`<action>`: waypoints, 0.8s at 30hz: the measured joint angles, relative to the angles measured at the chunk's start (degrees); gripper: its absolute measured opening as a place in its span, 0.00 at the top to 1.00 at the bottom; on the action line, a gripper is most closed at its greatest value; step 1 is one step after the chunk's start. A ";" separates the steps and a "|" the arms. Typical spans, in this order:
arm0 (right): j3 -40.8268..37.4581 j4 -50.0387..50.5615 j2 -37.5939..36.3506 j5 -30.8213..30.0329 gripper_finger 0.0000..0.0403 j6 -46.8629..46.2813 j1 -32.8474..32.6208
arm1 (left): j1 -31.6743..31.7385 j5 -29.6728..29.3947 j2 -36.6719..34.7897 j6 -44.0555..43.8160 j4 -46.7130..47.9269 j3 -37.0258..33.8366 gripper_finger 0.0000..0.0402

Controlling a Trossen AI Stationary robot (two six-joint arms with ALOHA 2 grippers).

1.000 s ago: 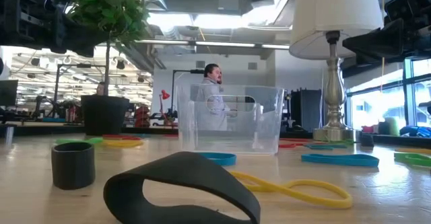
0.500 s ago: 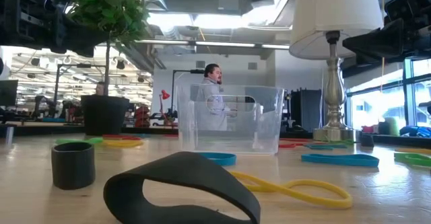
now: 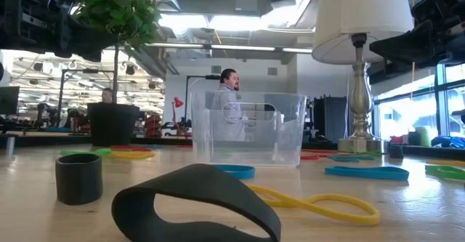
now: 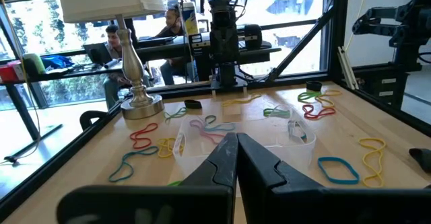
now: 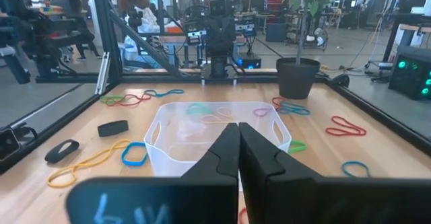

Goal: Pick and place rubber bands into bin
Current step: Put the blue rubber band into the transparent container

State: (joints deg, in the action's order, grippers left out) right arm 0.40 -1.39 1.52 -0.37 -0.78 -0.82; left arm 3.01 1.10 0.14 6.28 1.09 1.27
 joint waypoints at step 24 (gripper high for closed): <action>21.47 -1.55 24.96 -6.98 1.00 3.54 0.13 | 0.00 0.00 0.00 -0.02 0.00 0.00 0.99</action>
State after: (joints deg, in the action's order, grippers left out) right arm 21.88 -2.93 26.48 -7.35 2.75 -0.69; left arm 3.01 1.10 0.14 6.26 1.09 1.27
